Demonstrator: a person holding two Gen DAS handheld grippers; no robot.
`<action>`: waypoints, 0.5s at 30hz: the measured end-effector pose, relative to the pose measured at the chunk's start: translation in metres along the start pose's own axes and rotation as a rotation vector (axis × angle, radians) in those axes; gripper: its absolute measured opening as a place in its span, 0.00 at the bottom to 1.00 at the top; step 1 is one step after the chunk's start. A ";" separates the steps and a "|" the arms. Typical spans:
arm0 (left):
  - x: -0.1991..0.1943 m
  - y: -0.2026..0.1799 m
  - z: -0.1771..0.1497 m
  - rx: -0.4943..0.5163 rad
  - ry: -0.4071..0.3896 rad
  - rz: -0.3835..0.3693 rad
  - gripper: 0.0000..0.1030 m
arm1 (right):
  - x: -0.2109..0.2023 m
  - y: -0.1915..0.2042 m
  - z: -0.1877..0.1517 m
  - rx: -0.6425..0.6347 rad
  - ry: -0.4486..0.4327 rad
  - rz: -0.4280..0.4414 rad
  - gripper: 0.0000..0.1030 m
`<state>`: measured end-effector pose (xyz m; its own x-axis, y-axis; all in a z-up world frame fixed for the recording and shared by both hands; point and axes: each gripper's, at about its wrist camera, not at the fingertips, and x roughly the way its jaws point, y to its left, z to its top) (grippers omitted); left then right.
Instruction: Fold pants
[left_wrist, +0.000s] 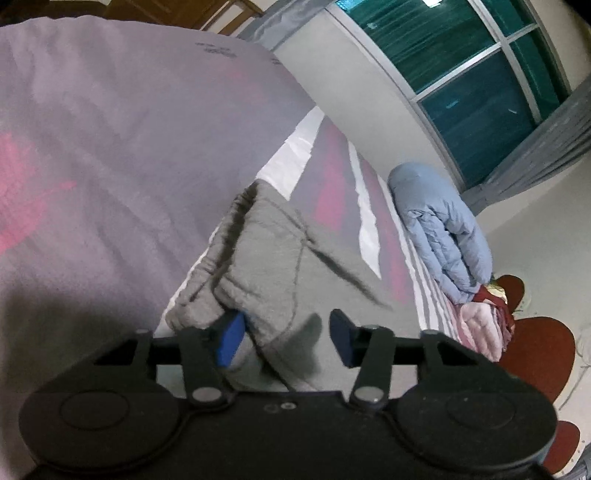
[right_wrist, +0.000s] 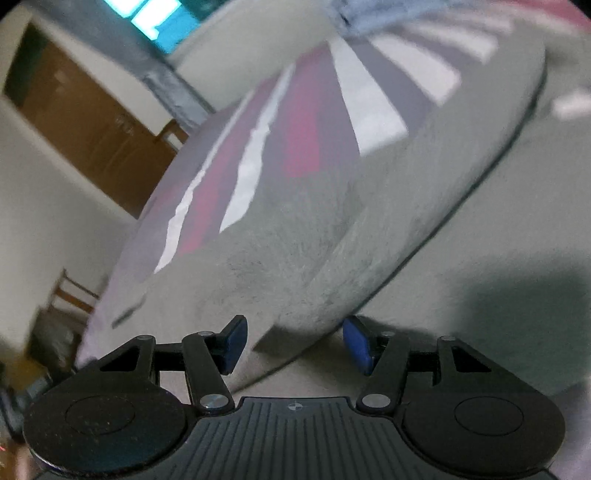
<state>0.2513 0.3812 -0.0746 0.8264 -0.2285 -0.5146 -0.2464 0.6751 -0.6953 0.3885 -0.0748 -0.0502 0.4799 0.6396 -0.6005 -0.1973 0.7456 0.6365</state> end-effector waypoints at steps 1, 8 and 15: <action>0.001 0.001 0.000 -0.001 -0.002 0.015 0.24 | 0.001 0.001 0.002 -0.010 -0.007 -0.005 0.39; -0.017 -0.006 0.007 0.043 -0.055 -0.030 0.22 | -0.038 0.022 -0.009 -0.175 -0.099 0.057 0.11; -0.037 -0.009 0.003 0.115 -0.048 0.012 0.22 | -0.080 0.025 -0.054 -0.295 -0.104 0.082 0.11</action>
<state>0.2248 0.3860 -0.0479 0.8477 -0.1879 -0.4962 -0.1992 0.7541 -0.6258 0.2987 -0.0970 -0.0120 0.5340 0.6886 -0.4906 -0.4710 0.7241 0.5038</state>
